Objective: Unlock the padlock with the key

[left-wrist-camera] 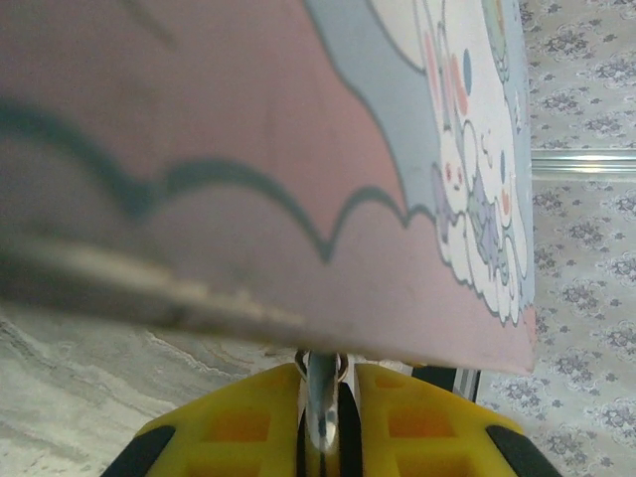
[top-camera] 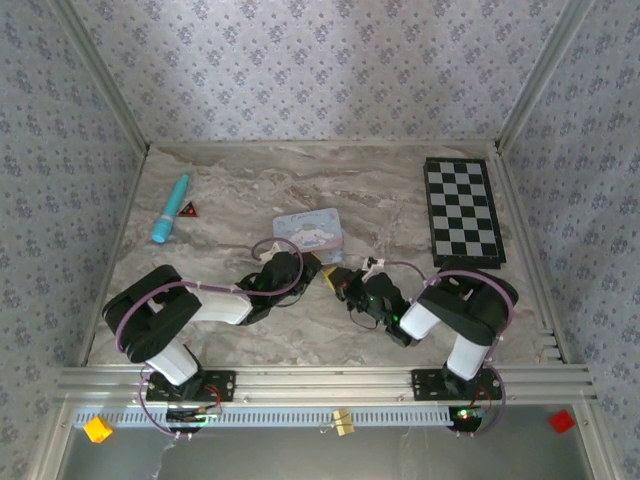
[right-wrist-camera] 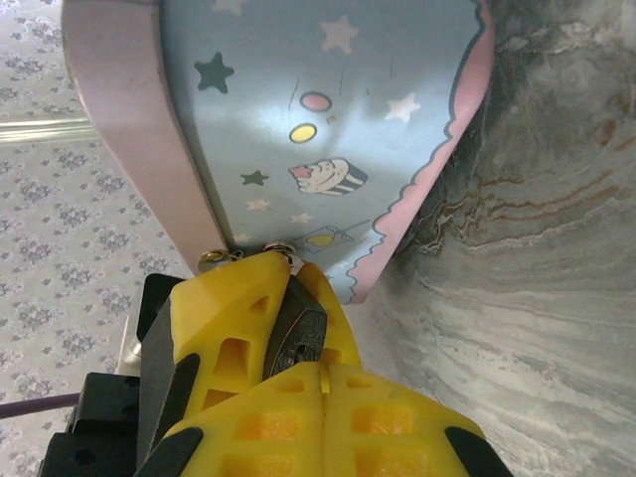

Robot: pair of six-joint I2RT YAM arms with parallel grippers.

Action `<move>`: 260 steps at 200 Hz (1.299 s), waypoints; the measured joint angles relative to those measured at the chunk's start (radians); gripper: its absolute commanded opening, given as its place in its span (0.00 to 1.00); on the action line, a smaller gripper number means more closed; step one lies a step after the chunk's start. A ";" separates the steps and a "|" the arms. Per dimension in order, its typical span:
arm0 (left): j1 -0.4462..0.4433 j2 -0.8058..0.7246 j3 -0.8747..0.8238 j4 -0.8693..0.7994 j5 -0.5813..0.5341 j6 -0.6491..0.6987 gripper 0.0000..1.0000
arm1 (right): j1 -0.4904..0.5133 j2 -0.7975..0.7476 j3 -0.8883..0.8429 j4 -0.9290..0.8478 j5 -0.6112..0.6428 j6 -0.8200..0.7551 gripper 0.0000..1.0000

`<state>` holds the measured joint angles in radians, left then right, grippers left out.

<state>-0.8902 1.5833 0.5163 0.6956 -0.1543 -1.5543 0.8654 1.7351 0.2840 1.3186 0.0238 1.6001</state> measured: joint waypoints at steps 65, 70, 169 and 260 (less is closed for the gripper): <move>0.000 -0.034 0.000 0.002 -0.031 0.001 0.00 | -0.088 0.025 0.026 0.048 -0.152 -0.021 0.00; 0.000 -0.034 0.000 0.002 -0.038 0.001 0.00 | -0.088 0.030 0.032 0.047 -0.152 -0.021 0.00; -0.008 -0.028 0.020 -0.003 -0.064 -0.003 0.00 | -0.124 0.067 0.088 0.051 -0.206 -0.045 0.00; -0.006 -0.005 0.024 -0.013 -0.108 -0.016 0.00 | -0.109 0.107 0.115 0.042 -0.174 -0.058 0.22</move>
<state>-0.8963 1.5780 0.5407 0.6827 -0.2626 -1.5703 0.7567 1.8420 0.3992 1.3602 -0.1497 1.5425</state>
